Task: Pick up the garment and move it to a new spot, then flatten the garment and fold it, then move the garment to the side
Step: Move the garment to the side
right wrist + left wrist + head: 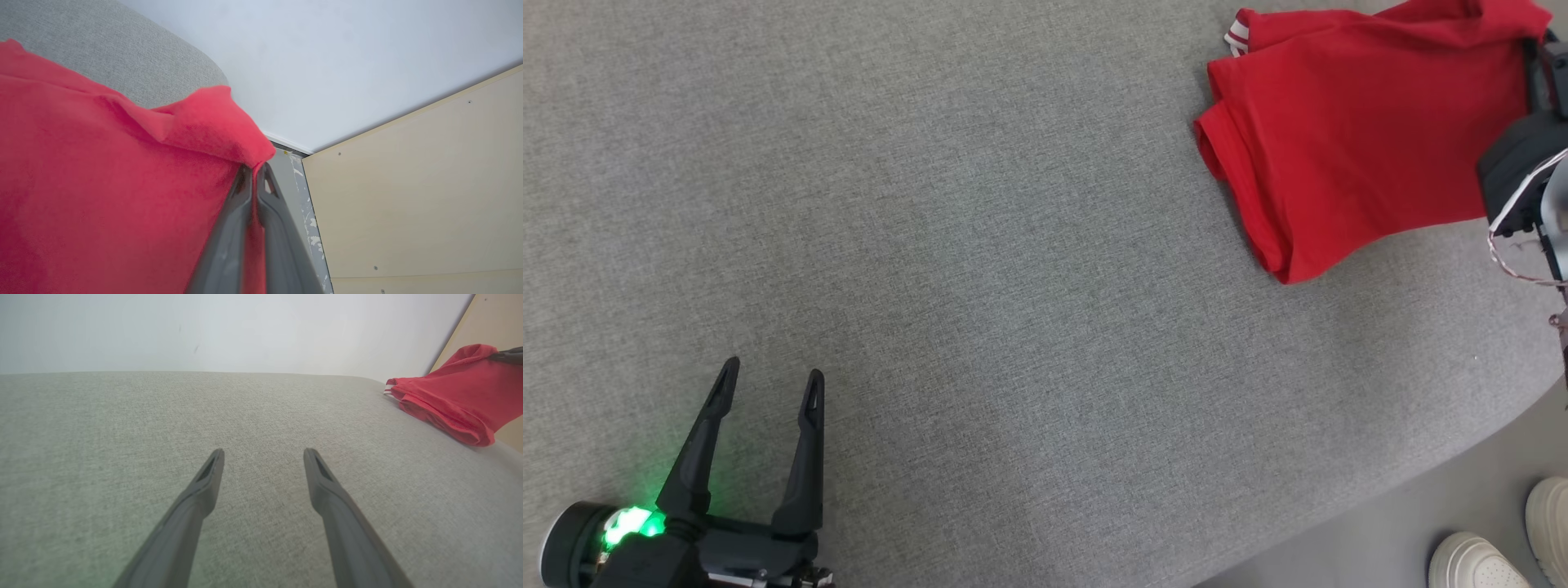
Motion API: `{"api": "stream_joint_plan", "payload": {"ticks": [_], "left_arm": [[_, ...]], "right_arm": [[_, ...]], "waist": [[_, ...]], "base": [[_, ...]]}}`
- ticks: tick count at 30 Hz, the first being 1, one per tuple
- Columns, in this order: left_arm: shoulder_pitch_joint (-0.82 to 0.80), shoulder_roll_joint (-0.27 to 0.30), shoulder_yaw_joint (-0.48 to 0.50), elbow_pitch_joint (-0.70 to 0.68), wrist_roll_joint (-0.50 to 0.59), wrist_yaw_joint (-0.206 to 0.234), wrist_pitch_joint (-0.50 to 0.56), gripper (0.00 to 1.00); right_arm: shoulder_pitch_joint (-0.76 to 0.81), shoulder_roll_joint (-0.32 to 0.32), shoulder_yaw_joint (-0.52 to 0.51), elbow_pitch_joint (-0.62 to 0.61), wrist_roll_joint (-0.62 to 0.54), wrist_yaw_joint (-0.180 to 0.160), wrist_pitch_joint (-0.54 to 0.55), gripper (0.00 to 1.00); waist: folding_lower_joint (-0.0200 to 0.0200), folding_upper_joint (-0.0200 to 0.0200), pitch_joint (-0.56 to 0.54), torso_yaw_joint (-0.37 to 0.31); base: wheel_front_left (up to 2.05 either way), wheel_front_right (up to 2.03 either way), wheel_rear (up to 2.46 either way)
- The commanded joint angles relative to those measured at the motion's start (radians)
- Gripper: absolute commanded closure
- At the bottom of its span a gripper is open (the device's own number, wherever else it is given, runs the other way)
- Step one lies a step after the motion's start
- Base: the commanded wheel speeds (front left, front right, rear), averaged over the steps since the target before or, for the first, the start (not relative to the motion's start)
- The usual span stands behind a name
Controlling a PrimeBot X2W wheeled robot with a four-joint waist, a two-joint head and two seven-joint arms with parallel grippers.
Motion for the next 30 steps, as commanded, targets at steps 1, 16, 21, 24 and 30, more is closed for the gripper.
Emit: {"api": "stream_joint_plan", "payload": {"ticks": [1,16,21,24,30], "left_arm": [[-0.008,0.008,0.001,0.004,-0.004,0.002,-0.003,0.0],[-0.004,-0.009,-0.006,0.021,-0.016,0.002,-0.003,0.0],[0.016,-0.032,0.01,0.035,-0.02,0.002,-0.003,0.0],[0.035,-0.052,0.027,0.054,-0.025,0.002,-0.003,0.0],[0.094,-0.093,0.077,0.074,-0.017,0.006,-0.003,0.0]], "right_arm": [[-0.008,-0.009,-0.003,0.006,-0.005,-0.003,-0.004,1.0],[-0.002,0.001,-0.017,0.043,-0.004,-0.003,-0.19,0.0],[0.037,0.03,-0.016,0.054,0.034,-0.003,-0.244,0.0],[0.084,0.072,-0.016,0.046,0.086,-0.003,-0.275,0.0],[0.233,0.133,0.026,-0.026,0.199,-0.003,-0.318,0.0]], "waist": [[-0.0001,-0.0001,0.0,0.003],[-0.0001,-0.0001,-0.053,0.037],[-0.0001,-0.0001,-0.113,0.065],[-0.0001,-0.0001,-0.167,0.087],[-0.0001,-0.0001,-0.283,0.137]], "base": [[0.0,0.0,0.0],[0.0,0.0,0.0],[0.0,0.0,0.0],[0.0,0.0,0.0],[0.0,0.0,0.0]]}}
